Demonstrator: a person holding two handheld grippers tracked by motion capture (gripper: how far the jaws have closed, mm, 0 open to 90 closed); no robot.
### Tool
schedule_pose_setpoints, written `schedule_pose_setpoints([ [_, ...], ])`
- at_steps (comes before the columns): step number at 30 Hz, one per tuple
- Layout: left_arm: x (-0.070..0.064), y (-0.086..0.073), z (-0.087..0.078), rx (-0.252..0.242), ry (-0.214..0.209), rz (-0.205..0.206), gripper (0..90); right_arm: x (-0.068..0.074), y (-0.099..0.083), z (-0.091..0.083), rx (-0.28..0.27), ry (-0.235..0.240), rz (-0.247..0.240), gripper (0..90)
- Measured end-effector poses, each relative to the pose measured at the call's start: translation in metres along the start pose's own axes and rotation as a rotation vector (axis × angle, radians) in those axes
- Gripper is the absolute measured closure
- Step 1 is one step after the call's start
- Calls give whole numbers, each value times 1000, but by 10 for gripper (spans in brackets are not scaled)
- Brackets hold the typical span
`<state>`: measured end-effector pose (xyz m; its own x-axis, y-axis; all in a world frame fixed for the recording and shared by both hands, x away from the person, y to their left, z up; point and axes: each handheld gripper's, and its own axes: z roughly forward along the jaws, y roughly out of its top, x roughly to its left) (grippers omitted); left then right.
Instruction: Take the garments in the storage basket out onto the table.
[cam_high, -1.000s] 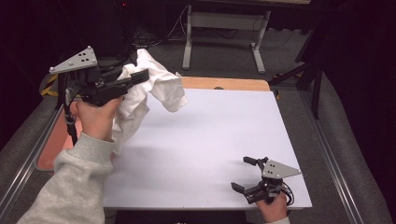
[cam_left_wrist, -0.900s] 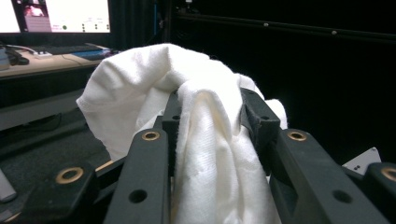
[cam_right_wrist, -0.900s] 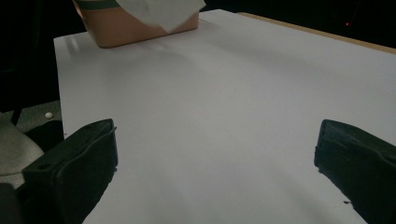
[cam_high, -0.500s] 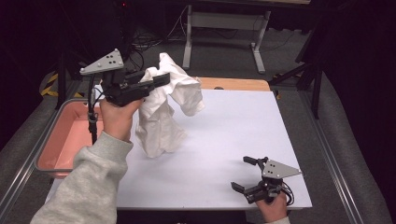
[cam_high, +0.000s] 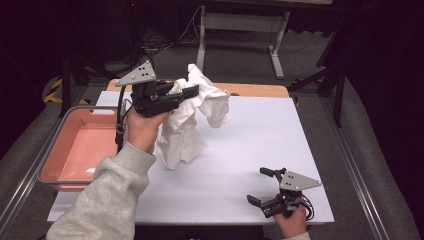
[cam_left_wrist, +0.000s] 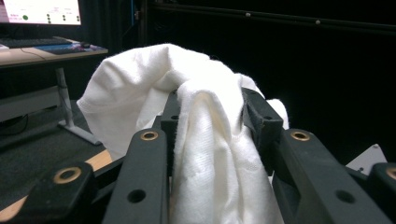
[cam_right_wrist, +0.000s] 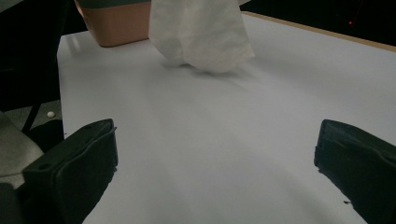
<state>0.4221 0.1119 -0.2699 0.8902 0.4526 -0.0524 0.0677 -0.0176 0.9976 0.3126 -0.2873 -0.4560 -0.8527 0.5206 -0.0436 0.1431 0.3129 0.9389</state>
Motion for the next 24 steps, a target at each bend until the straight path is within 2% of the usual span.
schedule_pose_setpoints([
  [11,5,-23,16,60,19,27,657,0,0,1,2,6,4,1],
  [24,15,-59,28,143,19,-5,650,0,-1,2,4,9,7,1],
])
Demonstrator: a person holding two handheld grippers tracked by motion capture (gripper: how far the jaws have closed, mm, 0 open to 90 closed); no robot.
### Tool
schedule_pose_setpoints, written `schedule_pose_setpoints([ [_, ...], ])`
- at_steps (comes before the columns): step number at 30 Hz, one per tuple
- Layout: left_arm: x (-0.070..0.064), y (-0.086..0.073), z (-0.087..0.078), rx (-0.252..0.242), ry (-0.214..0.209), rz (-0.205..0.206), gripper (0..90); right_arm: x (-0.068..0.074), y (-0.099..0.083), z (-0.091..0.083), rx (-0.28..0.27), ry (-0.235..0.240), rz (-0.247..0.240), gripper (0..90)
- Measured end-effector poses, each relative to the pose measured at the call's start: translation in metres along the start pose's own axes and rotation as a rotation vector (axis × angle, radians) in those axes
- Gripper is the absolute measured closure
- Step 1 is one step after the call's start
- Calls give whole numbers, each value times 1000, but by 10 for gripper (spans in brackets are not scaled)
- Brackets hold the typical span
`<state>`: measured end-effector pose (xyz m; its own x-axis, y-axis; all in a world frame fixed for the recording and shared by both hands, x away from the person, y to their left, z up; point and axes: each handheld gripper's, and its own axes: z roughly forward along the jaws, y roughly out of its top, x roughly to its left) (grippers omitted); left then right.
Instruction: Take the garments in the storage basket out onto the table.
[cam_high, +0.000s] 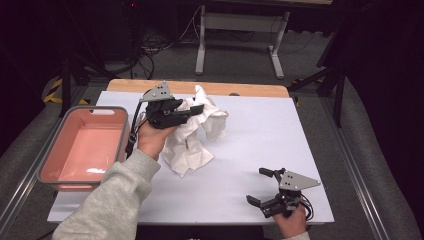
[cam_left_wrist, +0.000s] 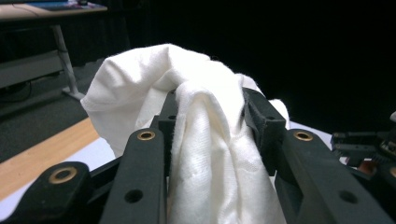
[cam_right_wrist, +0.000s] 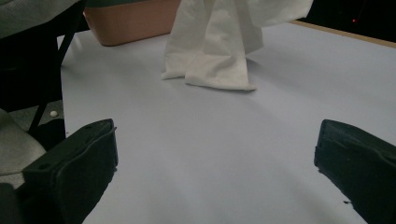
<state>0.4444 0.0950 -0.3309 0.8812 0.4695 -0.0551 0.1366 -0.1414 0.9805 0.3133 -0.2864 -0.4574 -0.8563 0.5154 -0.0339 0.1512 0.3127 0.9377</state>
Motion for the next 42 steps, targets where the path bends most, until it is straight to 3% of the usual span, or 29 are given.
schedule_pose_setpoints([
  [11,3,-24,9,34,-18,-25,637,0,0,0,3,-1,-1,1],
  [28,10,-49,16,154,21,-74,585,0,0,0,7,1,-2,1],
  [36,9,-55,17,176,31,-64,526,0,0,1,10,5,-3,1],
  [42,13,-57,15,158,20,-113,396,0,0,0,8,5,0,1],
])
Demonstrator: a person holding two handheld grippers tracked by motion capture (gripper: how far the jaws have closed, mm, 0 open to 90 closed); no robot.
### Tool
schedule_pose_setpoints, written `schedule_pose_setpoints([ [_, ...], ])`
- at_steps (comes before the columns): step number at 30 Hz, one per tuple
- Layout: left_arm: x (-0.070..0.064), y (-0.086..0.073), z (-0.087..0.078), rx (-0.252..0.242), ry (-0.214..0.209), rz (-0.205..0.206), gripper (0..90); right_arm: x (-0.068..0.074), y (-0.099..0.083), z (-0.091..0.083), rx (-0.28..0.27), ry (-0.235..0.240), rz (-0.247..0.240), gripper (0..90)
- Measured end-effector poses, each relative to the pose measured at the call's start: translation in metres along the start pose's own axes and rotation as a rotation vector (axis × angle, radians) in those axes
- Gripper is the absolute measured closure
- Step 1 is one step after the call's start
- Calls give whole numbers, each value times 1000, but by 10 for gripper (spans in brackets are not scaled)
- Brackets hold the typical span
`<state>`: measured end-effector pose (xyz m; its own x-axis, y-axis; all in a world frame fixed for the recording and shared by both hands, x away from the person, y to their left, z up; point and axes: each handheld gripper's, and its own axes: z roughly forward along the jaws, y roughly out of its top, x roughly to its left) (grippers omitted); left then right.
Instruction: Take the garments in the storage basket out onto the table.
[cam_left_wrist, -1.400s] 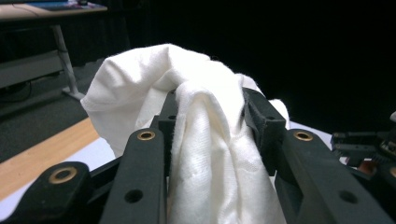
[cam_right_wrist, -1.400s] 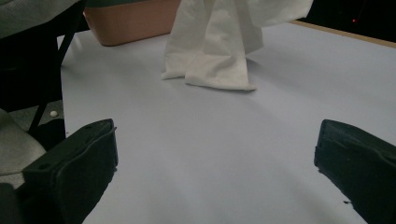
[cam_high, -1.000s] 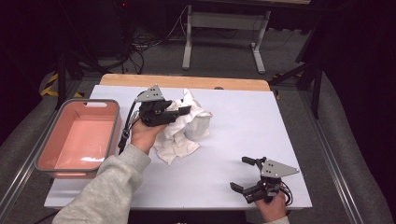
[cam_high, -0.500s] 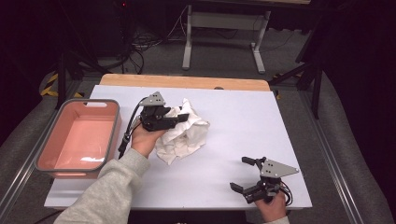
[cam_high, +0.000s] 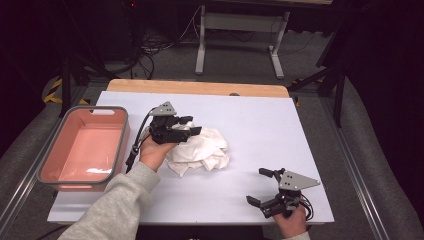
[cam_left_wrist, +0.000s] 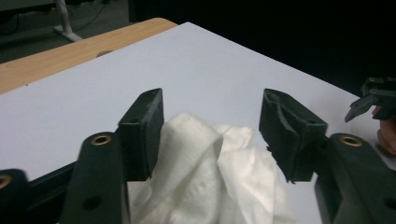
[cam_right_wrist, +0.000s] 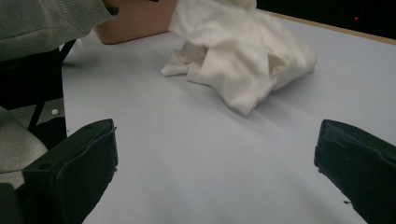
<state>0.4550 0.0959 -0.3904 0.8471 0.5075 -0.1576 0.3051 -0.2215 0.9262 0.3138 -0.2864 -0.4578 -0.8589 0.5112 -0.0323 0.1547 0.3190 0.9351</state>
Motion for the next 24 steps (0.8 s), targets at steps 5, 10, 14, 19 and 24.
schedule_pose_setpoints([
  [5,0,1,-3,-19,-12,-20,291,0,0,-1,-1,-1,1,1],
  [10,-2,3,-10,-42,-11,-3,203,0,0,-1,-2,-2,1,1],
  [14,-6,5,-15,-70,-35,16,119,0,0,0,2,-2,0,1],
  [19,-17,9,-24,-70,-15,88,31,0,0,0,0,-2,-1,1],
  [24,-25,12,-36,-70,0,119,10,1,0,-1,-2,-4,-3,1],
])
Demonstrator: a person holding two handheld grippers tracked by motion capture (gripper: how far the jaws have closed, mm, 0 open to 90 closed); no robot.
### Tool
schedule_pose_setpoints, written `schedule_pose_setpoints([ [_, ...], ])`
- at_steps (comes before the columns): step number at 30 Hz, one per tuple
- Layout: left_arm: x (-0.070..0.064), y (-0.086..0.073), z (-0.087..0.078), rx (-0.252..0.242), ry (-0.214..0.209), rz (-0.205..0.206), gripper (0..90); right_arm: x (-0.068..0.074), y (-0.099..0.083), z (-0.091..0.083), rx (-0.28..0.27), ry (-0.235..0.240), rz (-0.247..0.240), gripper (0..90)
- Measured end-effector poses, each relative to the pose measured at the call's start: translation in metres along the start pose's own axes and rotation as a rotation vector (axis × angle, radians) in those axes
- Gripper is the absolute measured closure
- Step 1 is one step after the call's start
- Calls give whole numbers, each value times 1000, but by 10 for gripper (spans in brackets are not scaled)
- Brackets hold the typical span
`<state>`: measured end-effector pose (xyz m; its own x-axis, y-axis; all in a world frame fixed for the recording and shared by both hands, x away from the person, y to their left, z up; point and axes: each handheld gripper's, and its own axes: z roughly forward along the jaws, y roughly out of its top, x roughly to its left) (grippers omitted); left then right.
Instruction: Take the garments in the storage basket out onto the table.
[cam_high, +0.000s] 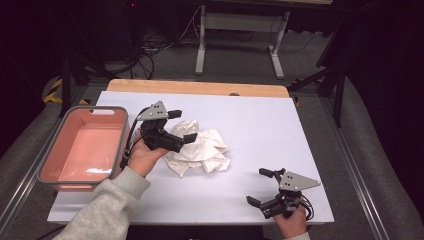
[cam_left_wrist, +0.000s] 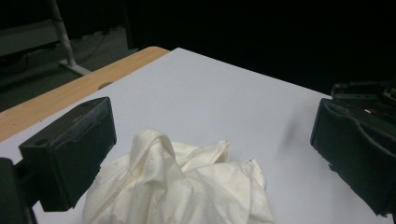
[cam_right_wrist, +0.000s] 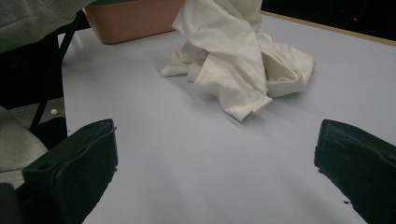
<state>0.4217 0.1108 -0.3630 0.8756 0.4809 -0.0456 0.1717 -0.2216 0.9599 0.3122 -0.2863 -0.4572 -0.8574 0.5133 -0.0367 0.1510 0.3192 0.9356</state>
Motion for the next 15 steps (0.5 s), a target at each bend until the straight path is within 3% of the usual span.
schedule_pose_setpoints([
  [9,-13,0,-25,-5,10,17,6,-1,0,0,0,1,2,1],
  [15,-22,-19,-37,24,24,15,6,0,0,-1,-2,0,4,1],
])
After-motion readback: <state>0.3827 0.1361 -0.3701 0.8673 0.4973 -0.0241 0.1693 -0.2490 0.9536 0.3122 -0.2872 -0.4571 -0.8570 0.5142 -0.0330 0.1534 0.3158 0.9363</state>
